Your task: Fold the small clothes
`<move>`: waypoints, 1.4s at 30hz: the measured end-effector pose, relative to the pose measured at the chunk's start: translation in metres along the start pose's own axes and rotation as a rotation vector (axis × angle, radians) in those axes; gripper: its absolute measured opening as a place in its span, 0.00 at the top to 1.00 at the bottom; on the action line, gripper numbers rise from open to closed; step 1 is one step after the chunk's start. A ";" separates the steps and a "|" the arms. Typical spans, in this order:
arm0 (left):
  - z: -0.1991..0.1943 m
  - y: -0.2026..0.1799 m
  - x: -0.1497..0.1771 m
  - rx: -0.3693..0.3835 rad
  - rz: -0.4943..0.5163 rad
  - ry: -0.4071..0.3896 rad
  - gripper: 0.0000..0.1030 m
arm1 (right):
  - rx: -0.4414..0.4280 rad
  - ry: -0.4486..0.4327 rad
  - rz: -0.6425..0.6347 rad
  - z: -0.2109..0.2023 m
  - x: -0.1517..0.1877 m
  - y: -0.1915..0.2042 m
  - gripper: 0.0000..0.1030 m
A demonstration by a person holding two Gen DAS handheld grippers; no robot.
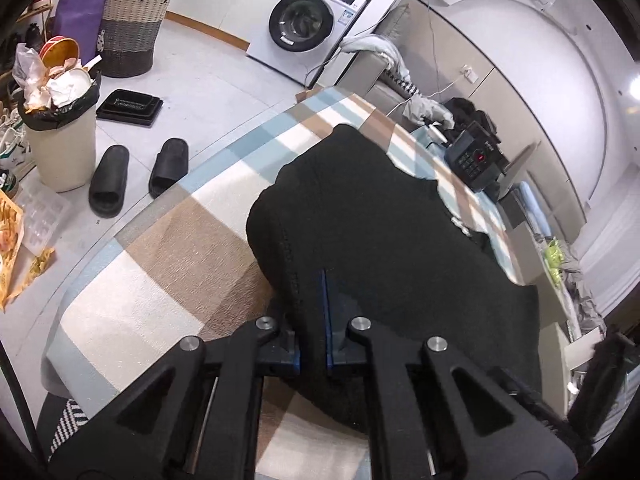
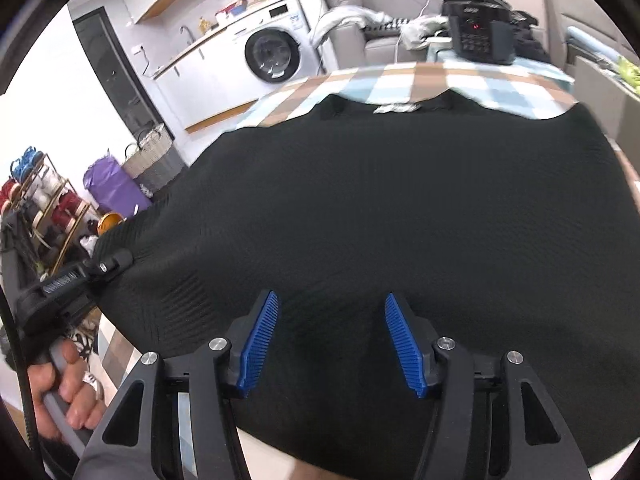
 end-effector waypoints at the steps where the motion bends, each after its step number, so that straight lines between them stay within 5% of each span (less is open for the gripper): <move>1: -0.003 -0.003 -0.002 0.008 0.005 -0.006 0.96 | 0.013 0.014 -0.008 0.006 0.002 0.002 0.44; 9: 0.003 0.004 -0.001 -0.030 0.009 0.042 0.94 | -0.005 0.009 0.022 -0.002 0.005 -0.003 0.44; 14: 0.009 0.027 0.002 -0.079 -0.027 0.049 0.59 | -0.001 0.011 0.039 -0.009 0.010 -0.012 0.44; 19: 0.020 0.031 -0.003 -0.059 -0.022 0.061 0.58 | 0.011 0.009 0.043 -0.012 0.009 -0.013 0.44; 21: 0.027 0.026 -0.005 -0.053 0.000 0.062 0.58 | 0.013 0.009 0.043 -0.013 0.010 -0.013 0.44; 22: 0.030 0.023 -0.005 -0.043 0.001 0.065 0.69 | 0.014 0.009 0.042 -0.013 0.010 -0.012 0.44; 23: 0.033 0.019 -0.004 -0.020 0.005 0.074 0.93 | 0.015 0.010 0.041 -0.013 0.010 -0.011 0.44; 24: 0.037 0.015 -0.004 -0.012 0.015 0.084 0.97 | 0.016 0.012 0.041 -0.013 0.010 -0.011 0.44; 35: 0.005 -0.034 -0.031 0.053 0.082 -0.016 0.97 | 0.020 -0.027 0.086 -0.031 0.010 -0.031 0.44; 42: -0.001 -0.172 -0.029 0.198 0.321 -0.025 0.97 | 0.072 -0.105 0.189 -0.075 0.016 -0.080 0.44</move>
Point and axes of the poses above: each gripper's, at about its wrist camera, not at the fingertips, and z roughly the way its jaws point, y to its left, x to its underside, the point moved 10 cm from there along z, roughly the way its jaws point, and after that the axes turned 2 degrees about y, right-handed, at the moved point
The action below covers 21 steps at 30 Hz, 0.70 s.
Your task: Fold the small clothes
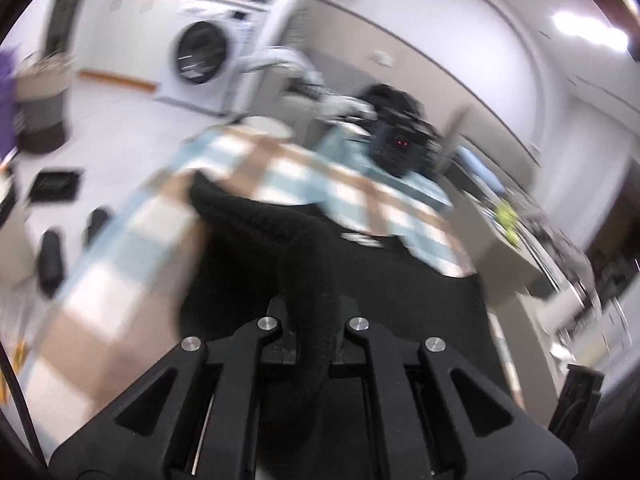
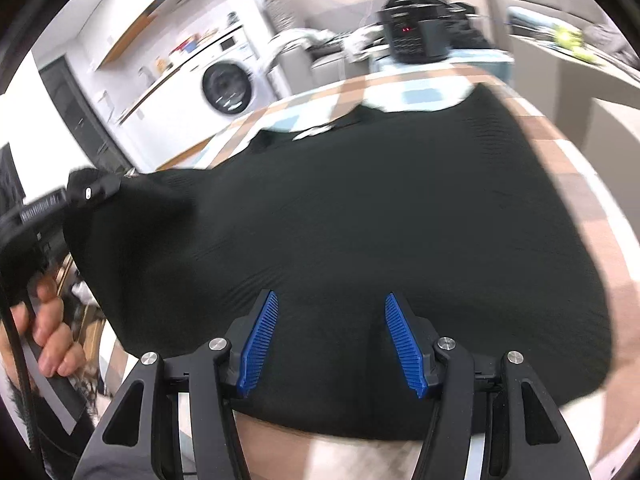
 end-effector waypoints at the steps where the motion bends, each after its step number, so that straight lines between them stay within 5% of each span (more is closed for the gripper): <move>1: 0.005 -0.024 0.000 0.032 0.040 0.005 0.97 | 0.016 -0.016 0.023 -0.008 -0.001 -0.012 0.44; 6: 0.032 -0.146 0.040 0.232 0.213 0.106 0.97 | 0.101 -0.069 0.111 -0.040 -0.002 -0.060 0.44; 10: 0.049 -0.189 0.107 0.337 0.304 0.273 0.96 | 0.146 -0.086 0.153 -0.054 0.000 -0.083 0.44; 14: 0.047 -0.179 0.145 0.344 0.290 0.389 0.69 | 0.160 -0.087 0.157 -0.054 -0.002 -0.089 0.43; 17: 0.026 -0.157 0.142 0.351 0.247 0.338 0.49 | 0.151 -0.086 0.153 -0.052 -0.006 -0.085 0.43; 21: 0.001 -0.112 0.113 0.280 0.202 0.246 0.44 | 0.114 -0.084 0.139 -0.044 -0.014 -0.075 0.43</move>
Point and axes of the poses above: each gripper's, at about its wrist camera, not at the fingertips, and z roughly the way its jaws point, y to its left, x to its underside, the point moved 10 cm from there along z, roughly the way its jaws point, and after that the axes turned 2 degrees about y, right-handed, at the moved point
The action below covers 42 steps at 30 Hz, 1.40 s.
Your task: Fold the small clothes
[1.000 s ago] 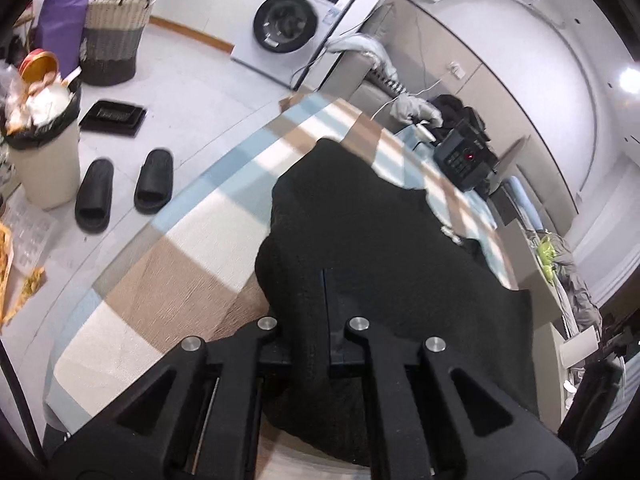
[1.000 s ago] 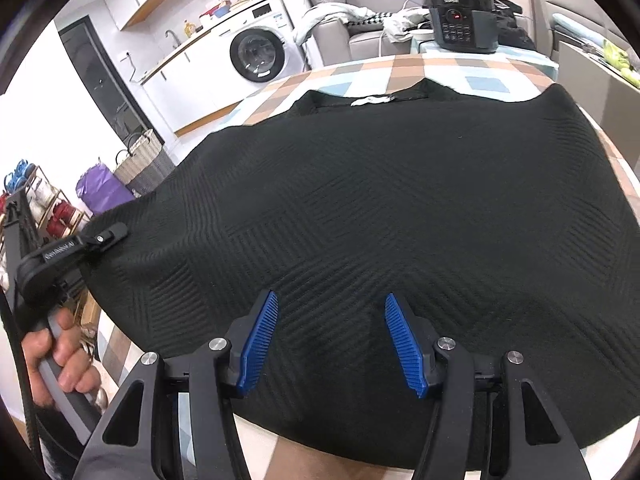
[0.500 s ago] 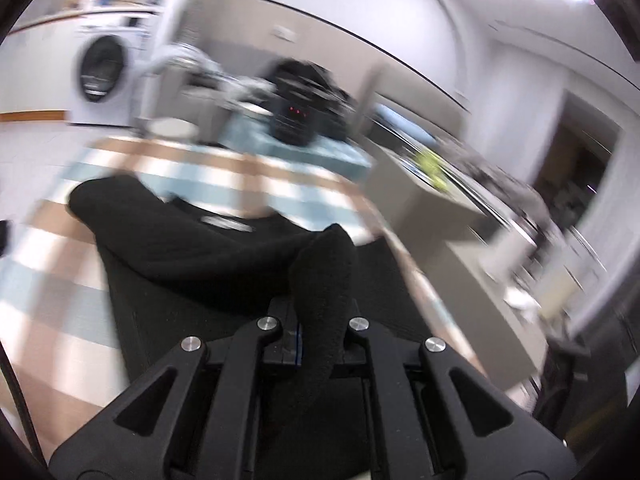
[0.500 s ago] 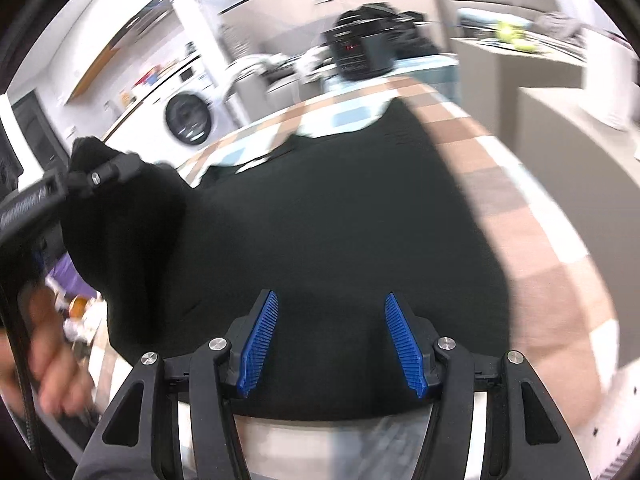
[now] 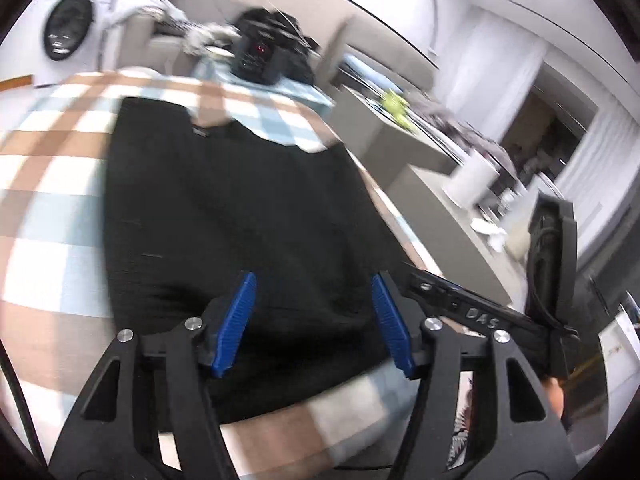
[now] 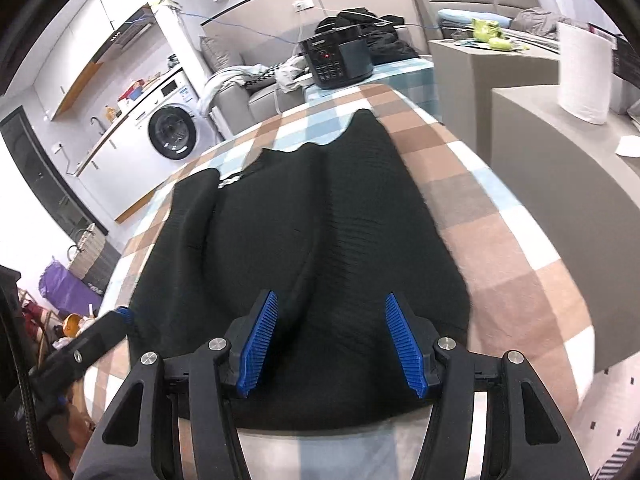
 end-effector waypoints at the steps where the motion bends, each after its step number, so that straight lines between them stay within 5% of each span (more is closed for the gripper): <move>1: -0.007 0.014 0.000 -0.029 -0.014 -0.013 0.44 | -0.014 0.002 -0.004 0.001 -0.001 0.004 0.43; 8: -0.034 0.096 0.004 -0.141 -0.123 -0.025 0.44 | -0.034 -0.022 -0.008 -0.006 -0.010 0.014 0.43; 20: -0.043 0.120 0.041 -0.181 -0.140 0.023 0.44 | -0.216 0.040 -0.102 0.016 0.003 0.081 0.43; 24: -0.040 0.111 0.062 -0.179 -0.111 0.060 0.44 | -0.258 0.142 -0.177 0.053 0.018 0.105 0.44; 25: -0.039 0.108 0.067 -0.177 -0.100 0.073 0.44 | -0.261 0.160 -0.187 0.060 0.021 0.108 0.49; 28: -0.023 0.090 0.070 -0.182 -0.084 0.091 0.44 | -0.309 0.195 -0.214 0.068 0.021 0.119 0.94; 35: -0.024 0.072 0.064 -0.166 -0.011 0.088 0.44 | -0.600 0.145 0.005 0.014 -0.017 0.135 0.94; 42: -0.006 0.061 0.068 -0.172 0.048 0.138 0.41 | -0.483 0.217 0.152 0.039 -0.007 0.093 0.94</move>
Point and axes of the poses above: each gripper's, at about its wrist camera, not at the fingertips, and z roughly the way its jaws point, y to its left, x to its underside, the point moved 10 cm from there along z, roughly the way its jaws point, and after that the axes turned 2 degrees about y, right-handed, at the moved point
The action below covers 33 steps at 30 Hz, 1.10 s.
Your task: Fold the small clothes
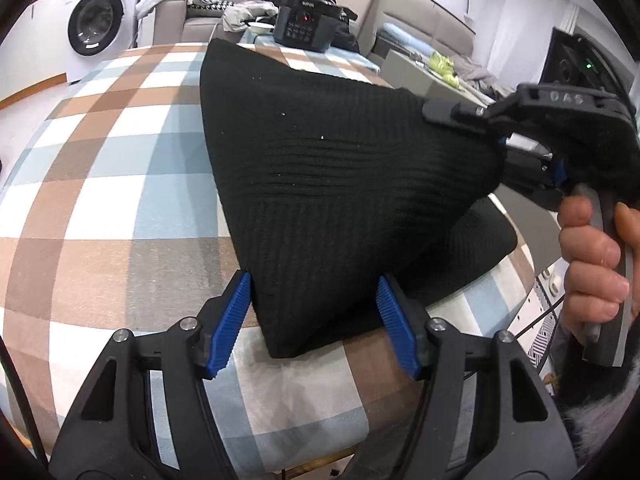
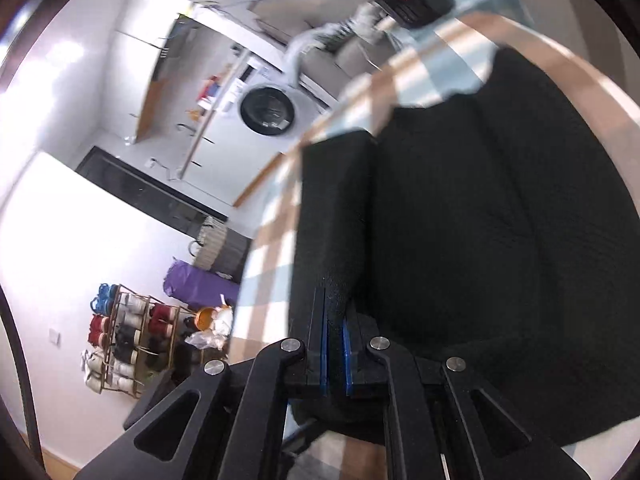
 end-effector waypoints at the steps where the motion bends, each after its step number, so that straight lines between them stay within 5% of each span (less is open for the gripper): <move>1: 0.000 0.000 0.000 0.004 -0.004 0.003 0.41 | 0.039 0.004 -0.011 0.000 0.004 -0.006 0.94; 4: -0.004 0.002 0.000 0.041 -0.034 -0.003 0.41 | 0.186 0.032 -0.062 0.002 0.017 -0.028 0.88; 7: -0.008 0.010 -0.002 0.050 -0.066 -0.015 0.41 | 0.207 0.083 -0.046 0.002 0.028 -0.048 0.56; 11: -0.012 0.019 -0.009 0.062 -0.096 -0.026 0.41 | 0.168 0.097 -0.105 -0.002 0.034 -0.048 0.55; 15: -0.016 0.026 -0.016 0.062 -0.118 -0.046 0.41 | 0.176 0.092 -0.233 0.009 0.039 -0.039 0.60; 17: -0.018 0.030 -0.019 0.060 -0.133 -0.056 0.41 | 0.171 0.075 -0.252 0.018 0.039 -0.036 0.83; 19: -0.020 0.035 -0.022 0.051 -0.152 -0.065 0.41 | 0.135 0.063 -0.221 0.017 0.034 -0.037 0.92; 26: -0.025 0.042 -0.036 0.042 -0.172 -0.093 0.41 | 0.009 0.025 -0.213 -0.027 0.038 0.000 0.95; 33: -0.006 0.030 -0.042 0.056 -0.147 -0.064 0.41 | 0.254 0.148 -0.180 -0.005 0.060 -0.058 0.93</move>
Point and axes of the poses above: each gripper's, at about its wrist camera, not at the fingertips, and z roughly the way its jaws point, y to its left, x to its underside, the point moved 10 cm from there along z, roughly the way its jaws point, and after that the axes turned 2 degrees about y, right-handed, at the moved point
